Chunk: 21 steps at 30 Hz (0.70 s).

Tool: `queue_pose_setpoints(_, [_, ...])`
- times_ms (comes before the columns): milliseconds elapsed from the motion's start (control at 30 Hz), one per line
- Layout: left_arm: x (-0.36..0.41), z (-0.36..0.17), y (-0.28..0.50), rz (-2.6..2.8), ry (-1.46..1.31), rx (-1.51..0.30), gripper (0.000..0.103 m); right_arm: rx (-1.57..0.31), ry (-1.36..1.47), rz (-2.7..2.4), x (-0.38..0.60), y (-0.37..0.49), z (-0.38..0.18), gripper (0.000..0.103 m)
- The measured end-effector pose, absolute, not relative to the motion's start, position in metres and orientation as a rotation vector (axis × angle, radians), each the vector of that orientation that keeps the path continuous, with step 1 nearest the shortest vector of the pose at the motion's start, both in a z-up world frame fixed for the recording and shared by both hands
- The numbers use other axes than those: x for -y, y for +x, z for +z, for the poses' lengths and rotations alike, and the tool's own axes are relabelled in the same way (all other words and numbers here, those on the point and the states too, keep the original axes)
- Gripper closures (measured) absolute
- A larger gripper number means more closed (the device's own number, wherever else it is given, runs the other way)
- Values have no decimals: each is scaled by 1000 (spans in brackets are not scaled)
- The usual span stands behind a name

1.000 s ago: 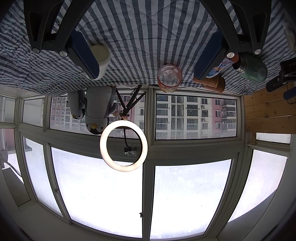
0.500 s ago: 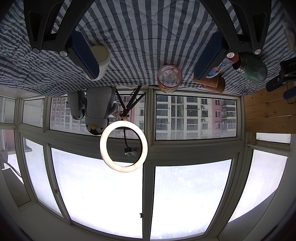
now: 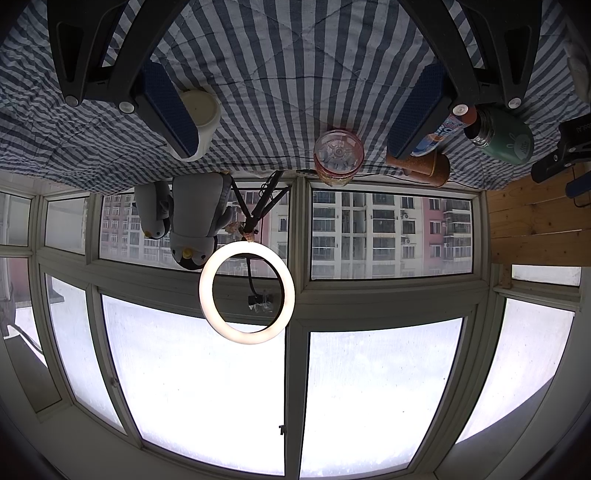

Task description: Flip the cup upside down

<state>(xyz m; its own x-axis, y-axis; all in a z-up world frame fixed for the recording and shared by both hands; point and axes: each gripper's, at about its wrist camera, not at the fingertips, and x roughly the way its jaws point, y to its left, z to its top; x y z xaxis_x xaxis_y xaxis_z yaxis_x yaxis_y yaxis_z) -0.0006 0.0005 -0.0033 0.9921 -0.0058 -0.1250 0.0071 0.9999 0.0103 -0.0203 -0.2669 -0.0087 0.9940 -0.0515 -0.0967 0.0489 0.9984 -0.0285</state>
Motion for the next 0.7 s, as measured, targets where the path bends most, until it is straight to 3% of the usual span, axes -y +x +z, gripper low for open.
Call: queue_pose_setpoints(700, [2,-9,1,-7,9,-137,0,-111,-14,-47,267,-16,-11,1])
